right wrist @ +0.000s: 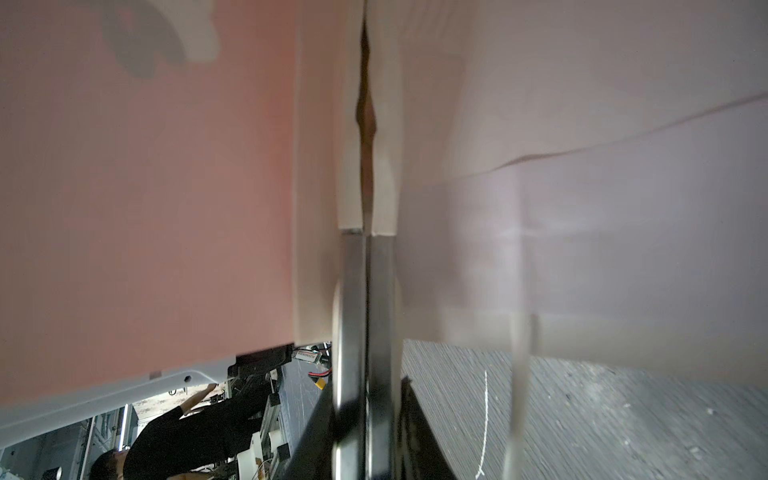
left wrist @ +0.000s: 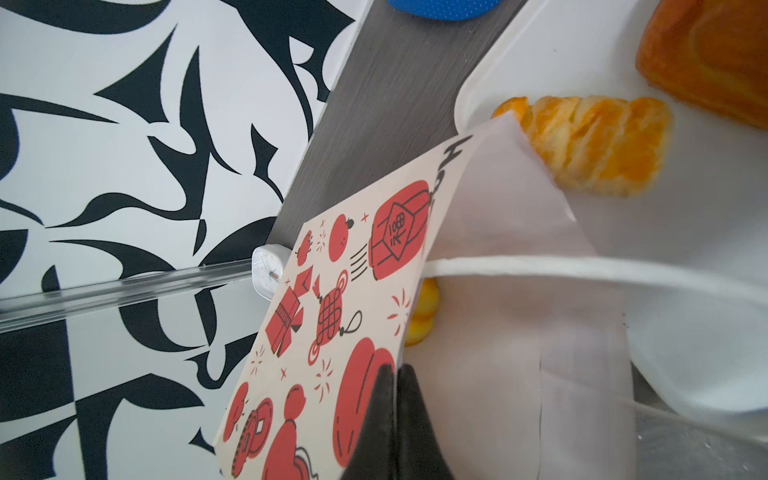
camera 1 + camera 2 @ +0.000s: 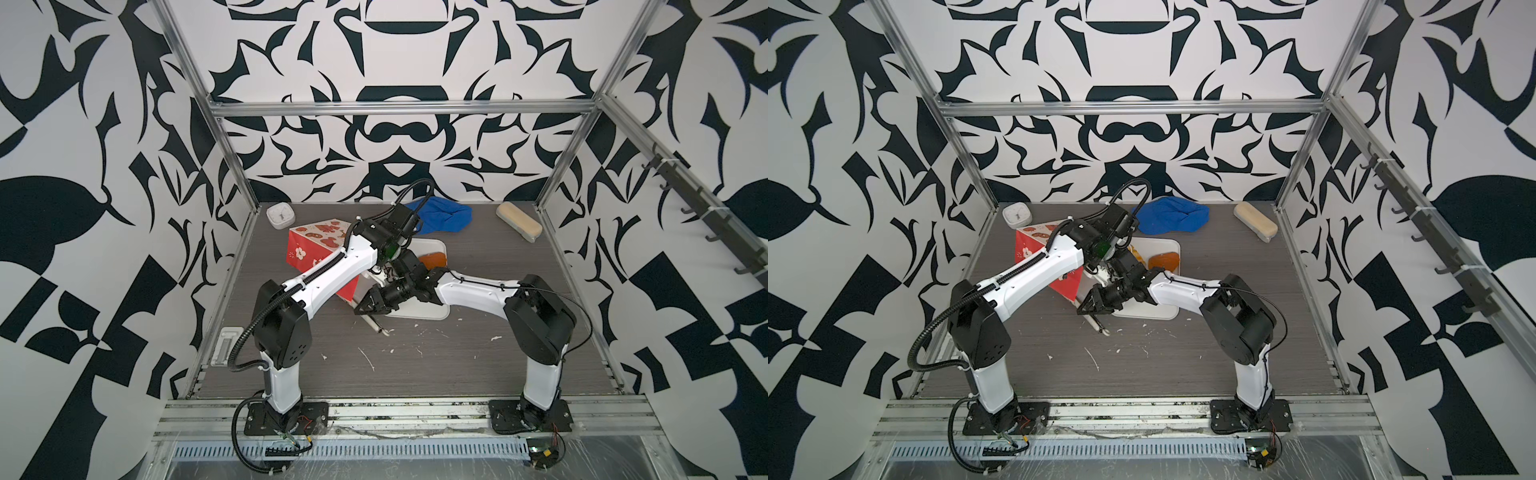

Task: Take the fake bread out of the paper bag

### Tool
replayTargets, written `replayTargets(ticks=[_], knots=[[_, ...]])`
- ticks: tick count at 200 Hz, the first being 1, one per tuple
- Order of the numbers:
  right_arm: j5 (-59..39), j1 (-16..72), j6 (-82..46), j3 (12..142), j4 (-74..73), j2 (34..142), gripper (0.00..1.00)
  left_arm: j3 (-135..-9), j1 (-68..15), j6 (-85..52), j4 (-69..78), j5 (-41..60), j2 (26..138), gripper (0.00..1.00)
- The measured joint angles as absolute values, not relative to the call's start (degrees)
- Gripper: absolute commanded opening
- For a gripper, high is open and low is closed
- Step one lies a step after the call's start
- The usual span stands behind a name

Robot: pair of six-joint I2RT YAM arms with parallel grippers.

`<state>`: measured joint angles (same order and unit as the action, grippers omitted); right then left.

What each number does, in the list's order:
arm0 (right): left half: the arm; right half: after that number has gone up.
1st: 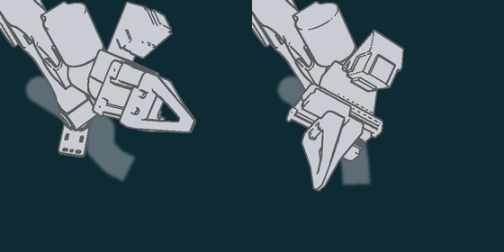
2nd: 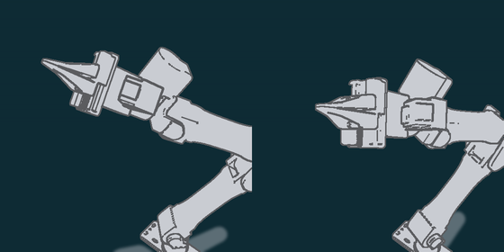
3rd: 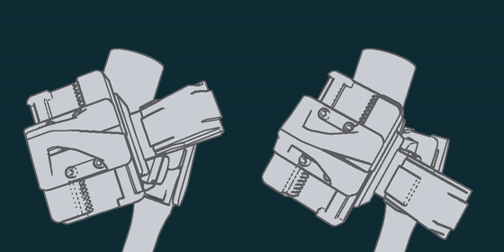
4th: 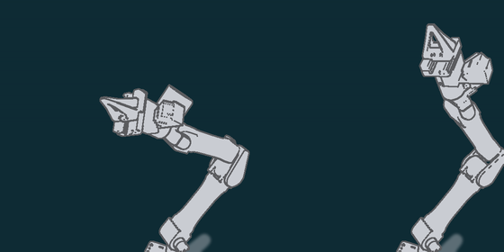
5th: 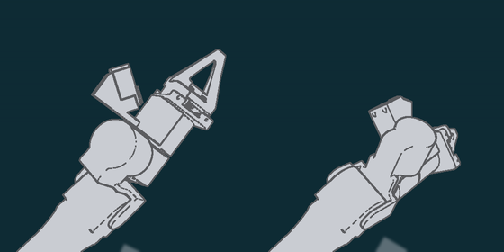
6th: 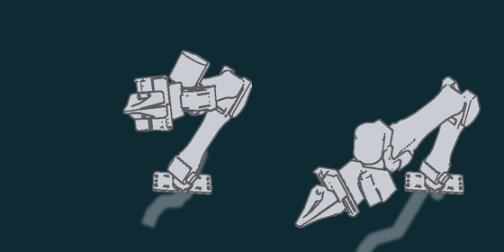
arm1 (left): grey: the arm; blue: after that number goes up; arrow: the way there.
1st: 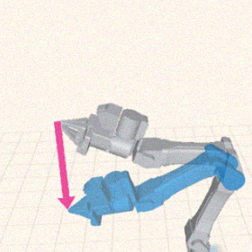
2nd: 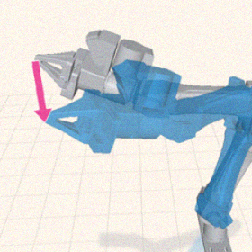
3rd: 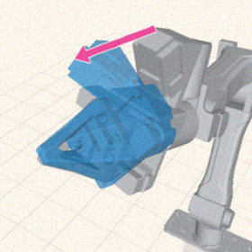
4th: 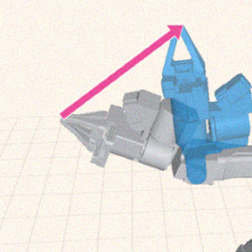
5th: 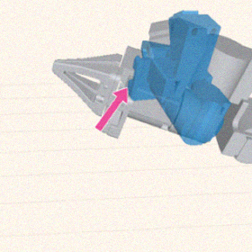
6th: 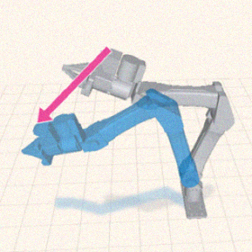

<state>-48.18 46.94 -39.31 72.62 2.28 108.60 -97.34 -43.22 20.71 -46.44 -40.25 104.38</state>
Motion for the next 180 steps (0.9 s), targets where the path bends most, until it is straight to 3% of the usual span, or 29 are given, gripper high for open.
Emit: replayTargets(ticks=[81,180], knots=[[-30.0,47.5,-24.6,75.5,22.7,106.7,0.14,-69.6,-43.4,18.0,-30.7,-37.3,83.9,0.08],[-13.7,47.0,-11.8,76.1,32.5,101.3,0.18,-57.8,-43.9,16.1,-24.9,-31.2,74.9,0.12]])
